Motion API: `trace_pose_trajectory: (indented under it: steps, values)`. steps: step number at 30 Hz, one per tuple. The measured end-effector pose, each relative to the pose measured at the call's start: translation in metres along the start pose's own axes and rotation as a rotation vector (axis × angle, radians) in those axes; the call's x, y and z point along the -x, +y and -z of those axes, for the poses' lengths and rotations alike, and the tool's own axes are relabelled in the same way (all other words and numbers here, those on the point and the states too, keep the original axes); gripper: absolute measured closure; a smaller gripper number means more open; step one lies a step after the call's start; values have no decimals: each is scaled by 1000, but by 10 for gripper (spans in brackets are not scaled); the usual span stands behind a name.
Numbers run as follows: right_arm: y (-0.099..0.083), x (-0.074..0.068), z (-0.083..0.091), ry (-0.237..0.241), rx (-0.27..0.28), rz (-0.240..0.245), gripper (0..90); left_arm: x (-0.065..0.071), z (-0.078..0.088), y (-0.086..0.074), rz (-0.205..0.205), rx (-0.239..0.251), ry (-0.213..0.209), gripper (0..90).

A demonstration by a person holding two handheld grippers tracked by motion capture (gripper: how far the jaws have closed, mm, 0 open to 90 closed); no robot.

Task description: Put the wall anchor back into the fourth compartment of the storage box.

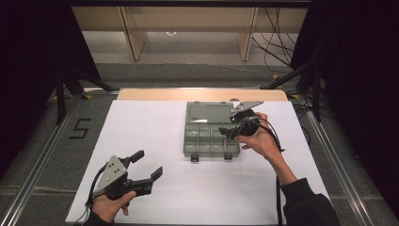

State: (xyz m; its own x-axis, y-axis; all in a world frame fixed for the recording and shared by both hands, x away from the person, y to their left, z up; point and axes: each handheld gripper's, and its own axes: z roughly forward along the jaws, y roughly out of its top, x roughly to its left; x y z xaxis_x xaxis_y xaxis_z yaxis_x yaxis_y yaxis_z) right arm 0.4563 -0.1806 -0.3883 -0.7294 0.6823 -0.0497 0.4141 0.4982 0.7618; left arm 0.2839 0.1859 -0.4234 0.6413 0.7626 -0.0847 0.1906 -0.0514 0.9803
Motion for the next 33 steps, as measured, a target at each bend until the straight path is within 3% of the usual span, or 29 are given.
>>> trace_pose_trajectory:
  steps: [1,2,7,17,19,31,33]
  values:
    - [0,-2,5,18,-10,-9,357,0,0,0,0,0,0,159]
    - [-1,-7,9,29,20,-15,343,0,0,0,-1,0,0,159]
    - [-8,-19,13,74,33,-17,314,0,0,0,0,0,1,159]
    - [-22,-40,25,93,91,-21,281,1,0,0,1,-1,0,159]
    - [-29,-47,30,100,124,-36,281,1,0,0,-2,-1,0,159]
    - [-53,-63,44,144,187,-83,245,1,0,0,-3,-3,-1,159]
    - [-54,-65,45,130,195,-82,239,1,0,0,-3,-3,-1,159]
